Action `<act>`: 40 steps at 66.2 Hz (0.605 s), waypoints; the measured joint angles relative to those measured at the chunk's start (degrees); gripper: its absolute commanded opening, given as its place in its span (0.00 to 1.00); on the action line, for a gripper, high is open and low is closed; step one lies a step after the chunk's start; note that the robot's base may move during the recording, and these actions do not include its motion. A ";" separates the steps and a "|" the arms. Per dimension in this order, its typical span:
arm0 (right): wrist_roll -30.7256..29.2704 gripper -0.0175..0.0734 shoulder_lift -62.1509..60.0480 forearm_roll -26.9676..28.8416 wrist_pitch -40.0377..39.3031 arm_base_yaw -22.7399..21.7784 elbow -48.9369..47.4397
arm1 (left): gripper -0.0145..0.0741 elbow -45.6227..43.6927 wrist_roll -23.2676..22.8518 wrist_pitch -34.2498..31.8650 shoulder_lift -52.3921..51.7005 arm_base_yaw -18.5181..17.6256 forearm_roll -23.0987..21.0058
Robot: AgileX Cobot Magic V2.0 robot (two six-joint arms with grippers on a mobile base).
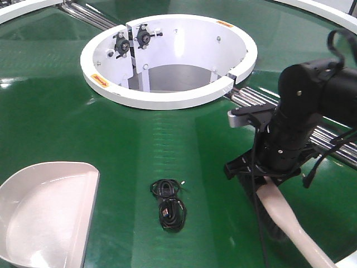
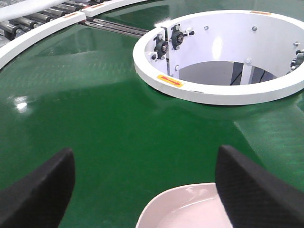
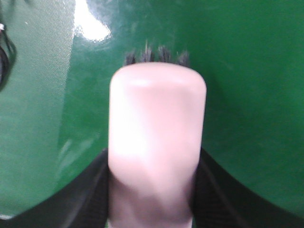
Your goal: Clean and inspect green conveyor with broom and dustpan
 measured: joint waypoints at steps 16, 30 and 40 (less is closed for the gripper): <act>-1.10 0.19 3.80 5.19 0.14 0.00 0.00 | 0.79 0.00 0.00 2.25 0.00 0.00 -1.10; -1.50 0.19 3.85 6.38 0.14 0.00 0.00 | 0.79 0.00 0.00 4.39 0.00 0.00 -1.46; -1.50 0.19 3.85 6.32 0.14 0.00 0.00 | 0.79 0.00 1.98 6.01 0.00 0.00 -0.87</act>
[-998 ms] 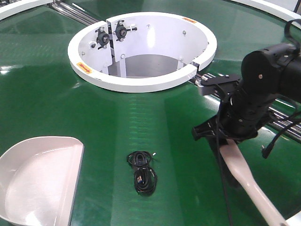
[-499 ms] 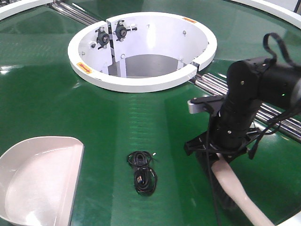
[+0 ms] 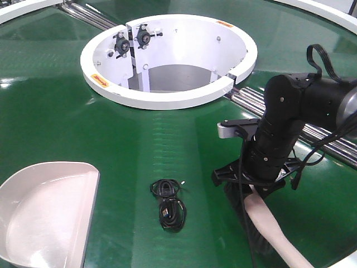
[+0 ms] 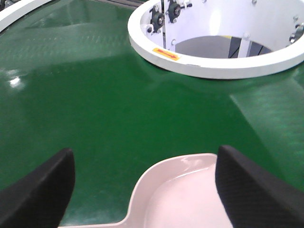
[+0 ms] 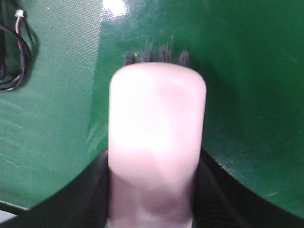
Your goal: Clean and inspect green conveyor with broom and dustpan
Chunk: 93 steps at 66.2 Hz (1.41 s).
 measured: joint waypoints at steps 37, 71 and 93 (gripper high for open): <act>0.00 0.19 0.00 -0.04 -0.01 0.00 0.00 | 0.79 0.00 55.18 0.46 0.00 0.00 18.49; 0.00 0.19 0.00 -0.04 -0.01 0.00 0.00 | 0.79 0.00 56.75 -2.65 0.00 0.00 21.94; 0.00 0.19 0.00 -0.04 -0.01 0.00 0.00 | 0.79 -8.48 57.19 22.02 8.24 0.00 21.98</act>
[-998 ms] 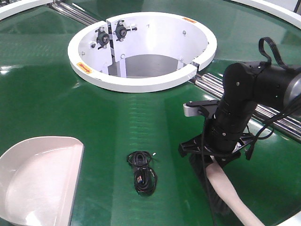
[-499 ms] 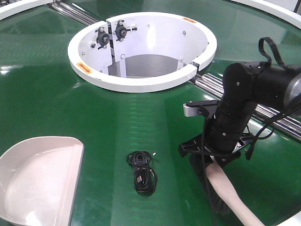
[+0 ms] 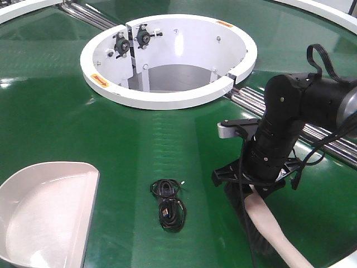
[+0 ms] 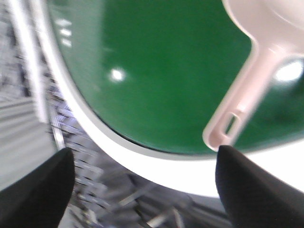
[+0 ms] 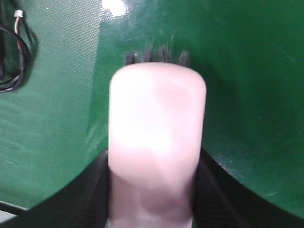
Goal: Clean and inspect green conveyor with broom and dustpan
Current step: 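Reach the left gripper to the pink dustpan handle and grasp it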
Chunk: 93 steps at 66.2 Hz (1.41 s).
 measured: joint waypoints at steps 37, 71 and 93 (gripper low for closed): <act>0.00 0.19 0.00 0.00 0.00 0.00 0.00 | 0.79 -10.96 0.80 17.96 27.85 0.00 2.50; 0.00 0.19 0.00 0.00 0.00 0.00 0.00 | 0.79 -13.49 8.86 17.75 40.21 3.55 3.46; 0.00 0.19 0.00 0.00 0.00 0.00 0.00 | 0.79 -13.49 9.62 16.91 43.36 4.88 3.44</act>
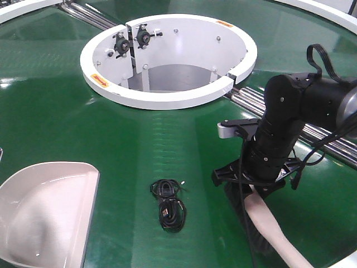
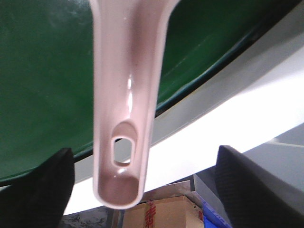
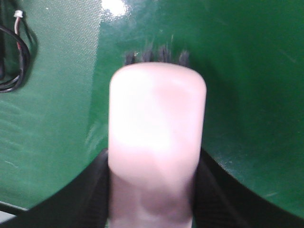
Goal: Clean and inspect green conveyor with broom and dustpan
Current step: 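Reach the left gripper to the pink dustpan handle and grasp it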
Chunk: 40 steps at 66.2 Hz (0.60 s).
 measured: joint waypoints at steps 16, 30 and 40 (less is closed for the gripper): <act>0.00 0.19 0.00 -0.03 0.00 0.00 0.00 | 0.79 -2.23 0.00 -0.44 0.00 2.71 -2.12; 0.00 0.19 0.00 -0.03 0.00 0.00 0.00 | 0.79 -3.64 0.18 -0.67 1.92 3.25 -2.48; 0.00 0.19 0.00 -0.03 0.00 0.00 0.00 | 0.79 -3.99 0.87 -1.32 4.92 3.25 -2.76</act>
